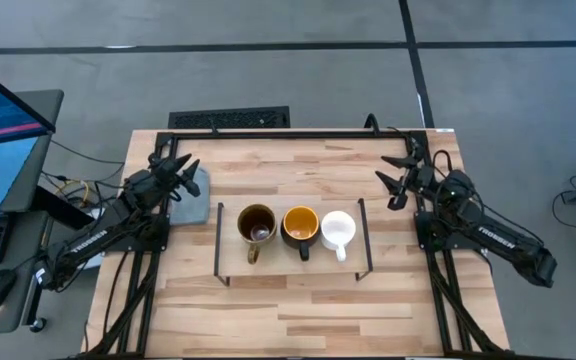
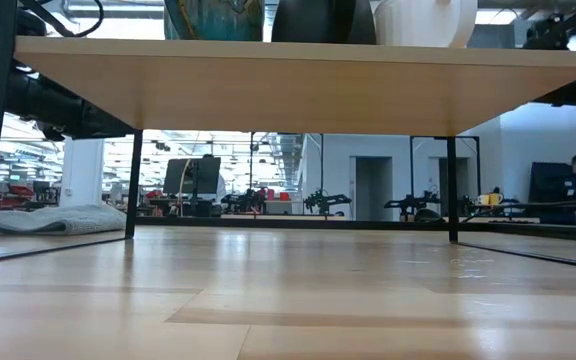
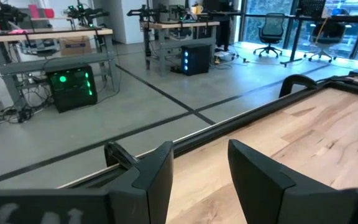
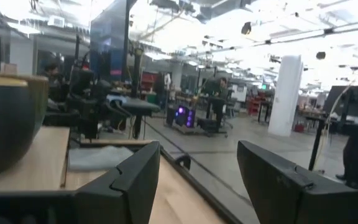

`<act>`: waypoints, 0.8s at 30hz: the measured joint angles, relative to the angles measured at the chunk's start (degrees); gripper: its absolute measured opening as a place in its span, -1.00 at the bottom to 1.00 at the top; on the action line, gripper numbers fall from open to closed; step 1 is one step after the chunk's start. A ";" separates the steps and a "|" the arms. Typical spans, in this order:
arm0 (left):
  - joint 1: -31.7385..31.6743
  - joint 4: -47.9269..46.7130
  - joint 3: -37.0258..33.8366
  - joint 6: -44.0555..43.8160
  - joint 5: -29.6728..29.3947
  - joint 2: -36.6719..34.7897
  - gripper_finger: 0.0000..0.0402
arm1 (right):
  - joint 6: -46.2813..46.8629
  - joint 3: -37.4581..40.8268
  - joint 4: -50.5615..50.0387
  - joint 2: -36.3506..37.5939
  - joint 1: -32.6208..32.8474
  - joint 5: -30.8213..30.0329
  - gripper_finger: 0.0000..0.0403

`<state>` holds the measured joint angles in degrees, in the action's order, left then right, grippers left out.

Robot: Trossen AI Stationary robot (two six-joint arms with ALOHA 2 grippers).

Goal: Stack small to large cups/mugs on shelf
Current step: Return To Home Position

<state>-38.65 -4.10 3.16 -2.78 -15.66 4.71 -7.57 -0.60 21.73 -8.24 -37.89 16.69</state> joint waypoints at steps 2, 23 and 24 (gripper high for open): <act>0.00 -0.02 0.00 0.08 -0.02 0.00 -0.27 | 0.02 0.00 -3.34 2.32 0.00 0.00 0.19; 0.02 -0.43 -0.07 0.14 3.85 3.98 -0.27 | 1.52 0.22 -11.27 8.14 0.00 -0.44 0.19; 0.02 -0.43 -0.07 0.11 4.17 4.56 -0.27 | 1.51 0.22 -11.25 8.14 0.00 -0.44 0.19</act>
<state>-38.63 -4.54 3.09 -2.67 -11.49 9.27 -6.07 -0.38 10.48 -0.10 -37.89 16.25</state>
